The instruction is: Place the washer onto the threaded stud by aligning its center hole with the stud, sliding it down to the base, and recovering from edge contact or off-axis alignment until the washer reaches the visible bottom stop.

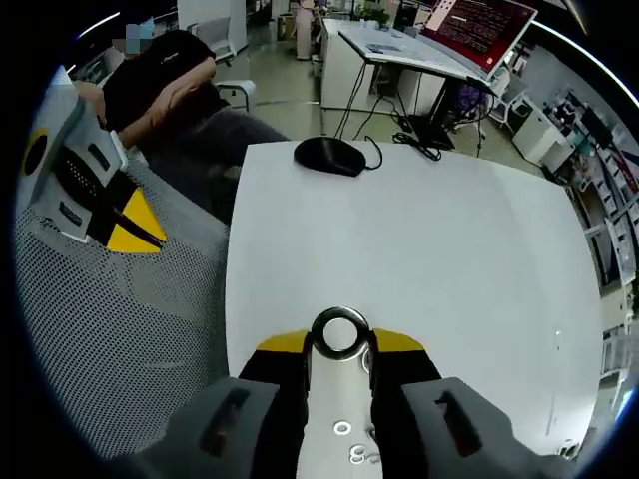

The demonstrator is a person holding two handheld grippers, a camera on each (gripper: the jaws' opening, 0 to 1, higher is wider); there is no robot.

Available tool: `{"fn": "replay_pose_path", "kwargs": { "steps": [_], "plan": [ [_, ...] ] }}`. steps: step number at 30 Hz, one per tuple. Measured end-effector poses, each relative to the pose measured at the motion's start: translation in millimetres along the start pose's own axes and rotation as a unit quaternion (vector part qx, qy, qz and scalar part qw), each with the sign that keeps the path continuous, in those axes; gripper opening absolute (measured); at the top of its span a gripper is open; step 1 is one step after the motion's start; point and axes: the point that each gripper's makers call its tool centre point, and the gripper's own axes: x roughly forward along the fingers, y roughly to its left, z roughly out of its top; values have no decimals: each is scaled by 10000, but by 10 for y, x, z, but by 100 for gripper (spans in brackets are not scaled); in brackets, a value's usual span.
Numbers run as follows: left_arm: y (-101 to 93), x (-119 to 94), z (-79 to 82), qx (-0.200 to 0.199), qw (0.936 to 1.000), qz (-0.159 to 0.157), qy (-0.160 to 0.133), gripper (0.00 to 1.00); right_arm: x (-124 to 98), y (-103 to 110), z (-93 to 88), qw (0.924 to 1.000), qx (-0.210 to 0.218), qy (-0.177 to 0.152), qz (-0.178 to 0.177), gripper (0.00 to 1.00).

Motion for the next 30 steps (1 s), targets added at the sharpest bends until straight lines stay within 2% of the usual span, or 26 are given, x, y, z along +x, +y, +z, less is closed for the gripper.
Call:
{"fn": "replay_pose_path", "kwargs": {
  "steps": [7, 11, 19, 24, 30],
  "plan": [
    [0, 2, 1, -14, 10000, 8, -4, 0, -13, -98, -117, 9998, 85, 93, -151, 23],
    [-3, 5, 5, 0, 10000, 2, -2, 0, 31, -251, -230, 9992, 145, 232, -287, 23],
    [-9, -6, 27, 6, 10000, -11, -60, 0, 43, -374, -328, 9982, 304, 281, -422, 23],
    [3, -1, 22, -11, 10000, 11, -47, 0, 125, -369, -384, 9981, 165, 401, -429, 23],
    [7, -8, 20, -45, 10000, 17, -52, 0, 169, -433, -457, 9975, 303, 488, -405, 23]
  ]
}}
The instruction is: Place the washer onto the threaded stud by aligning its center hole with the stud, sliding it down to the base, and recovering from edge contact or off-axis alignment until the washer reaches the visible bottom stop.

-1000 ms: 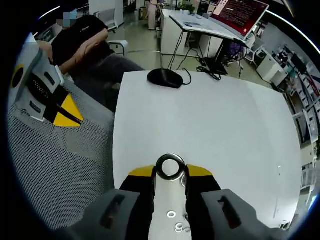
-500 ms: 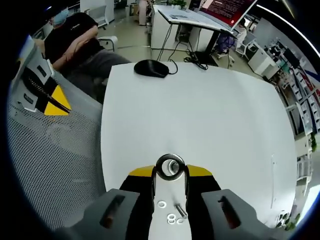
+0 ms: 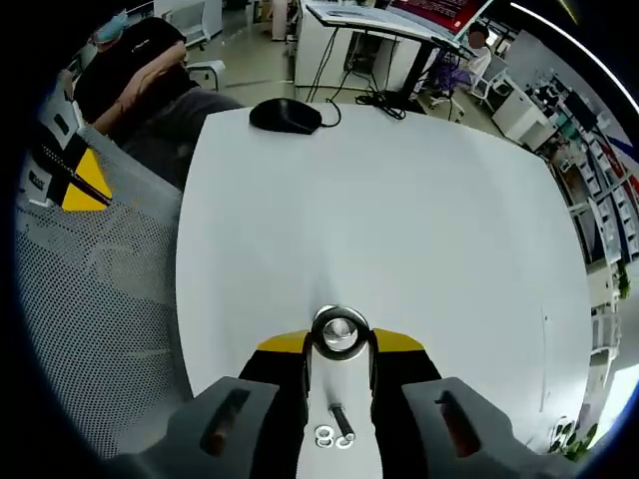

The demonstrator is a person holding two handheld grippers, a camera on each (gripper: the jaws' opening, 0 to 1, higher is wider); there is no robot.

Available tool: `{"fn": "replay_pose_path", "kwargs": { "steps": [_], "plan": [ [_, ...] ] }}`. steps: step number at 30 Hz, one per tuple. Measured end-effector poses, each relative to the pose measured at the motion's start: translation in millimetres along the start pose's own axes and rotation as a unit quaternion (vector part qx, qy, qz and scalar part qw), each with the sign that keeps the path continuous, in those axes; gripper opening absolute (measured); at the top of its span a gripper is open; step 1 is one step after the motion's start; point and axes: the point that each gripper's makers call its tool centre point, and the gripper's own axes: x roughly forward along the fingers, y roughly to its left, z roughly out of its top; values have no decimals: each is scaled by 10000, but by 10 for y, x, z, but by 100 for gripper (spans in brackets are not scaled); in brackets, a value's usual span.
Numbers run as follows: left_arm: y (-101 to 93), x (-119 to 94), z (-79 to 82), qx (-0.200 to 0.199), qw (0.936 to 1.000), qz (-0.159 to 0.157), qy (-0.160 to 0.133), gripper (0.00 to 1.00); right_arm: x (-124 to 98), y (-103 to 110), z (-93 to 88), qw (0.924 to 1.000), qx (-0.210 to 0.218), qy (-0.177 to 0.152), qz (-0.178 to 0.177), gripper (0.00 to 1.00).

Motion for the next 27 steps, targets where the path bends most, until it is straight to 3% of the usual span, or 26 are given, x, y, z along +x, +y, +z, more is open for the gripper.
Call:
{"fn": "replay_pose_path", "kwargs": {
  "steps": [14, 20, 27],
  "plan": [
    [2, 1, 26, -7, 10000, -31, -71, 0, 201, 31, 7, 9994, -21, 266, 209, 23],
    [2, -2, 18, -15, 10000, -37, -53, 0, 308, 65, -69, 9988, -49, 401, 259, 23],
    [-6, 11, -1, 4, 10000, -66, 23, 0, 341, 47, -12, 9990, -31, 337, 285, 24]
  ]
}}
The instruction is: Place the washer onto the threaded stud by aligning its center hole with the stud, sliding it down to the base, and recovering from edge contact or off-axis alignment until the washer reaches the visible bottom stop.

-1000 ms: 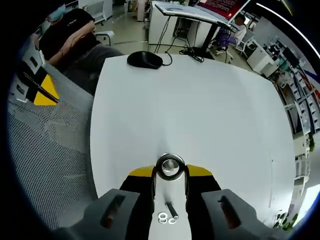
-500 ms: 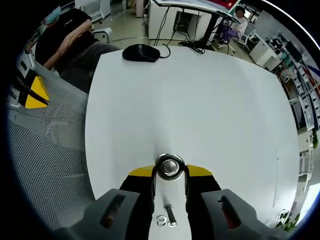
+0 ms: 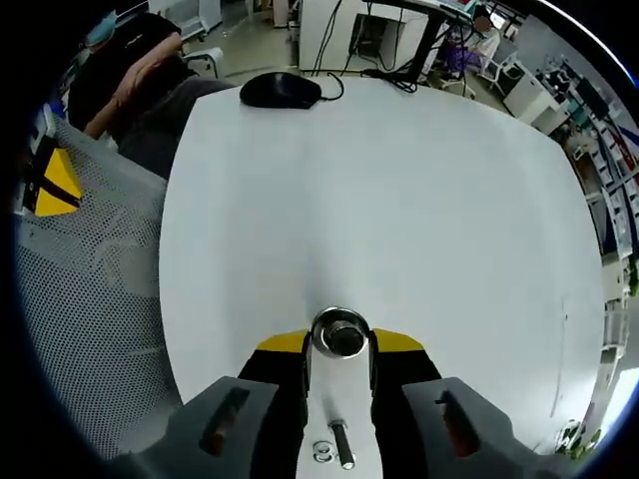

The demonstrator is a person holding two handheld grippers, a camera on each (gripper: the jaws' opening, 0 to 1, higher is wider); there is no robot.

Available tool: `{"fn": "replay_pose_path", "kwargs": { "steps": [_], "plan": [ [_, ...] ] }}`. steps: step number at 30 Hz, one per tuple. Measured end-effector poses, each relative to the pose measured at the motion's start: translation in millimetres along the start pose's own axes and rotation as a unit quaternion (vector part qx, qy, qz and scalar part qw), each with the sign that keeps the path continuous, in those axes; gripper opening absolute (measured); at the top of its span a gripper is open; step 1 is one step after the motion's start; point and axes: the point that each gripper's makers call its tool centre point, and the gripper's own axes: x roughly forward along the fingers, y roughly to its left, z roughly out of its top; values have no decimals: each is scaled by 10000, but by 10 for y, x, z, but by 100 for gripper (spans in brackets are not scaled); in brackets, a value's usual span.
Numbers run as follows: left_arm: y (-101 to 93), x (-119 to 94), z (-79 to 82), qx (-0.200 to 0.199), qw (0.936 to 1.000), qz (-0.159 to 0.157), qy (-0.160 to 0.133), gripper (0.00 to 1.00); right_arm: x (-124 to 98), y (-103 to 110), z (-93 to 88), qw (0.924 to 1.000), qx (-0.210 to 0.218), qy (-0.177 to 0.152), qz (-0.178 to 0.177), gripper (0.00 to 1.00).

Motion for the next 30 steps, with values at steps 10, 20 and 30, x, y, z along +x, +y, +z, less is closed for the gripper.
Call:
{"fn": "replay_pose_path", "kwargs": {
  "steps": [10, 20, 30],
  "plan": [
    [-3, 3, -9, -10, 10000, -1, 25, 0, 52, 15, -29, 9932, -786, 780, 357, 23],
    [3, 8, -2, -28, 10000, 12, 8, 0, 226, 59, -103, 9946, -585, 775, 358, 24],
    [3, 5, -6, -28, 10000, 14, 18, 0, 220, 37, -146, 9977, -316, 569, 197, 25]
  ]
}}
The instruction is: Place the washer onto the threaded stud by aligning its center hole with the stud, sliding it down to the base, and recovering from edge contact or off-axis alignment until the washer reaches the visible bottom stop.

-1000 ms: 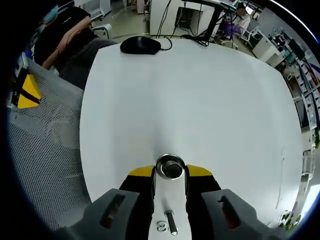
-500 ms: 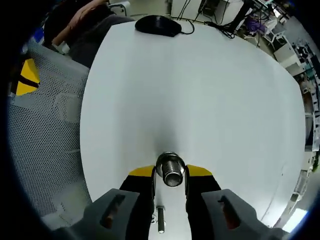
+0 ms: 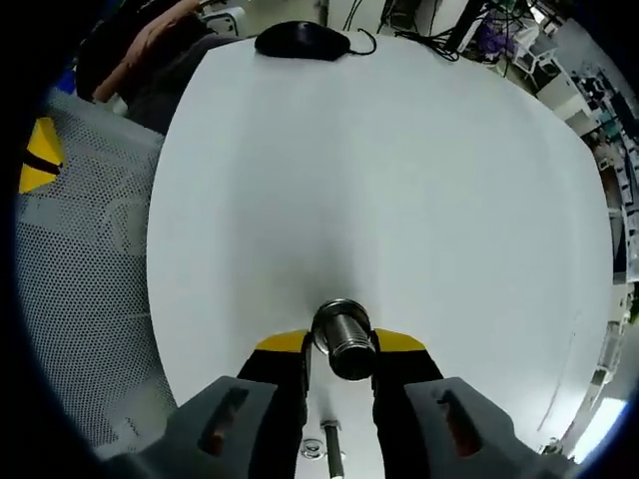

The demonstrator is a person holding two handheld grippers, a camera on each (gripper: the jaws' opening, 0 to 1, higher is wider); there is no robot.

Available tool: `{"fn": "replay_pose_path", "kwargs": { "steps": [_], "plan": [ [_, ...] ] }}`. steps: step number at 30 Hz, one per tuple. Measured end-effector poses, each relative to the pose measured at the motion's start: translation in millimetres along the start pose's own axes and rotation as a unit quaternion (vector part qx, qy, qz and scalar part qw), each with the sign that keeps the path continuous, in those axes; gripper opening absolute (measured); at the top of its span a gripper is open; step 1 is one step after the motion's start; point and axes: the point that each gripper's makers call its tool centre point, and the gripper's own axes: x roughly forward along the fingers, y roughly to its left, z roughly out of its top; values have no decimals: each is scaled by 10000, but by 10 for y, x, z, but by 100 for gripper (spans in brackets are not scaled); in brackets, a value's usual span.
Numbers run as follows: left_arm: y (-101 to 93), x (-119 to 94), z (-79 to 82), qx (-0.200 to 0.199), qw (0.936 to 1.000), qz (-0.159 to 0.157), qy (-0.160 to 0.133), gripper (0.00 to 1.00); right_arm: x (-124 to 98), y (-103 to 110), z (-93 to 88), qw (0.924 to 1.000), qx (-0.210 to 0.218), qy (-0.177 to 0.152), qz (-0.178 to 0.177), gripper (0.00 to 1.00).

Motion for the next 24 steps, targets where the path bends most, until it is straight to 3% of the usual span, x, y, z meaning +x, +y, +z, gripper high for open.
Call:
{"fn": "replay_pose_path", "kwargs": {
  "steps": [9, 13, 17, 21, 24],
  "plan": [
    [4, 0, 9, -6, 10000, 21, -30, 0, -370, -68, 27, 9971, 290, -580, -403, 42],
    [-4, -3, 1, 14, 10000, 18, -9, 0, -545, -21, 59, 9945, 444, -869, -393, 42],
    [-3, -6, -6, 24, 10000, 48, 10, 0, -732, 75, 214, 9843, 947, -1481, -170, 42],
    [1, -10, -1, 26, 10000, 66, -7, 0, -946, 162, 296, 9775, 1080, -1809, -79, 42],
    [5, -30, 8, -3, 10000, 85, -48, 0, -1103, 283, 440, 9674, 1249, -2201, 130, 39]
  ]
}}
